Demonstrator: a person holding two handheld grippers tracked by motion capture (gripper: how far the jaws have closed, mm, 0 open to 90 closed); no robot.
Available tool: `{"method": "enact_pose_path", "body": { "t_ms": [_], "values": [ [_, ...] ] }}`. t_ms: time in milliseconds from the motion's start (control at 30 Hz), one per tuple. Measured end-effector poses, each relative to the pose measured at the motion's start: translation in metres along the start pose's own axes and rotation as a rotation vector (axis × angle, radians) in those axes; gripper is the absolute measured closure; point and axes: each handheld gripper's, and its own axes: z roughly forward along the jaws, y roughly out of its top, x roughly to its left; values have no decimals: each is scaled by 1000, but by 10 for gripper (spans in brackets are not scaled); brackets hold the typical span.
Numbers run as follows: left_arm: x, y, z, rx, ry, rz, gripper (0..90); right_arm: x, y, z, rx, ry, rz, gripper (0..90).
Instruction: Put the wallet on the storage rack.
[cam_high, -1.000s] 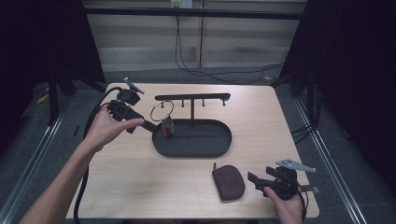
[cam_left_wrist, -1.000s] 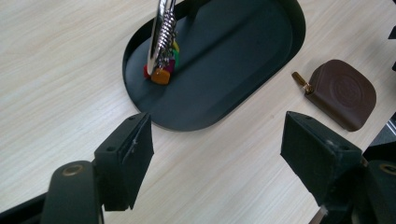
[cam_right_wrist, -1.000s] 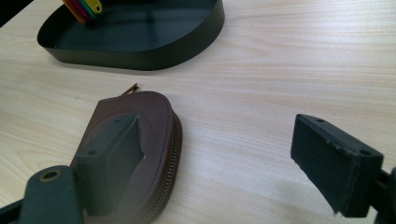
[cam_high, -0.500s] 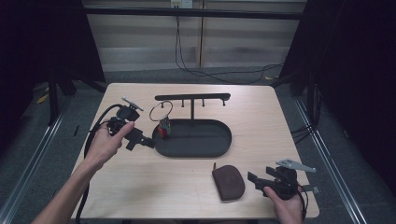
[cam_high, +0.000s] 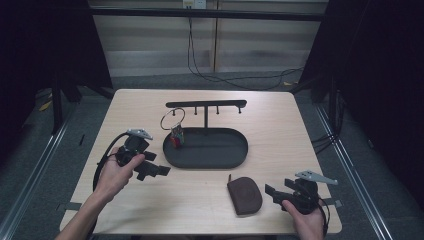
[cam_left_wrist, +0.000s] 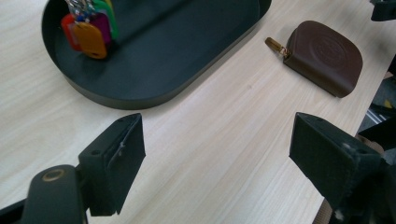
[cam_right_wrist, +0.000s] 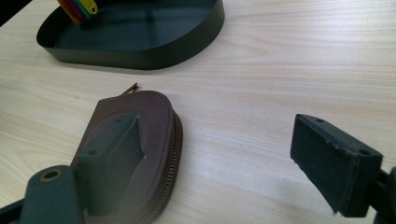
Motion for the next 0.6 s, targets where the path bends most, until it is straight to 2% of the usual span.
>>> {"method": "enact_pose_path", "body": {
  "t_ms": [100,200,267,367,467,600],
  "values": [
    [5,-16,5,-35,-5,-16,181,0,0,-1,-2,-2,0,164],
    [8,-30,9,-28,-1,-34,181,-1,0,0,4,-1,5,164],
    [10,-38,9,-52,-1,-46,181,0,0,1,9,1,5,163],
    [10,-49,9,-62,4,-62,181,1,0,2,19,8,1,164],
    [7,-60,7,-95,13,-81,179,1,0,4,35,12,9,164],
    [7,-71,5,-89,10,-109,167,1,1,3,39,20,39,170]
  ]
}}
